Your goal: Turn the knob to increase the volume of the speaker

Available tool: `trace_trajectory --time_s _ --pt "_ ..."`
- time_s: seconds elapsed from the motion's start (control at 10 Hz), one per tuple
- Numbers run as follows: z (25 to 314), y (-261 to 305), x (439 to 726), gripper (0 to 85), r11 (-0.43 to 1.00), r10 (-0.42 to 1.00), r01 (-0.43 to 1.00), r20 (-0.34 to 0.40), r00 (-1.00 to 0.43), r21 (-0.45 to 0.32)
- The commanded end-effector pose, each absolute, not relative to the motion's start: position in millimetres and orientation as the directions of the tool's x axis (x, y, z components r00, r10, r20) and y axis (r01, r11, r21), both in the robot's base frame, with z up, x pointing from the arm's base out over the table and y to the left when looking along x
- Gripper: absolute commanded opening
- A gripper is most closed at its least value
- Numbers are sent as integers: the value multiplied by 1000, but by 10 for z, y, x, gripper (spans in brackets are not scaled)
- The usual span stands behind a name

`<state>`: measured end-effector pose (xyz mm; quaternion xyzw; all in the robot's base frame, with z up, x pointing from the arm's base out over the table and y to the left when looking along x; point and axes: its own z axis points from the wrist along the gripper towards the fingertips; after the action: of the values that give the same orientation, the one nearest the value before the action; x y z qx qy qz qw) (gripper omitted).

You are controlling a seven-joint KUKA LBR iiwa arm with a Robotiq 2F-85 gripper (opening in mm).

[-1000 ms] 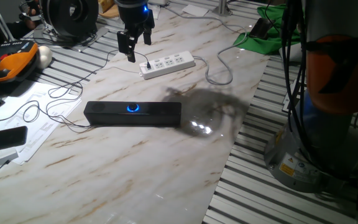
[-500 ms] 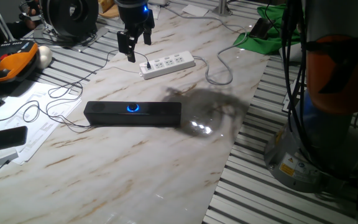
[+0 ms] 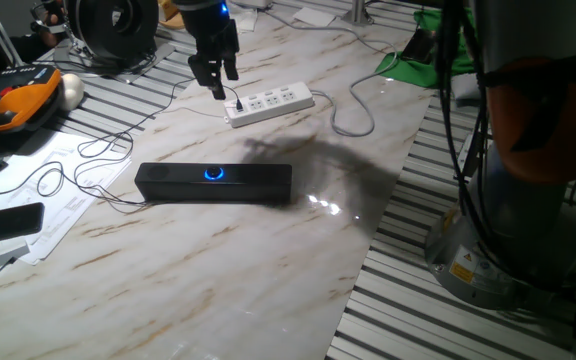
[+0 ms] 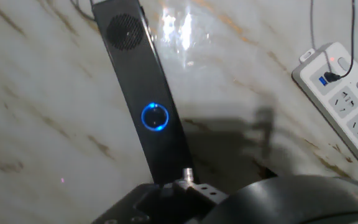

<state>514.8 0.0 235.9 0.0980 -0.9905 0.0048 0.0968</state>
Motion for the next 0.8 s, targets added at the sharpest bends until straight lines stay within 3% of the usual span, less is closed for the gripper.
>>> trace_trajectory --time_s 0.0,0.7 --pt "2360 -2 5148 0 909 -403 -417 284 -870 13" --pt "2372 -64 5143 0 907 -418 -419 236 -877 49"
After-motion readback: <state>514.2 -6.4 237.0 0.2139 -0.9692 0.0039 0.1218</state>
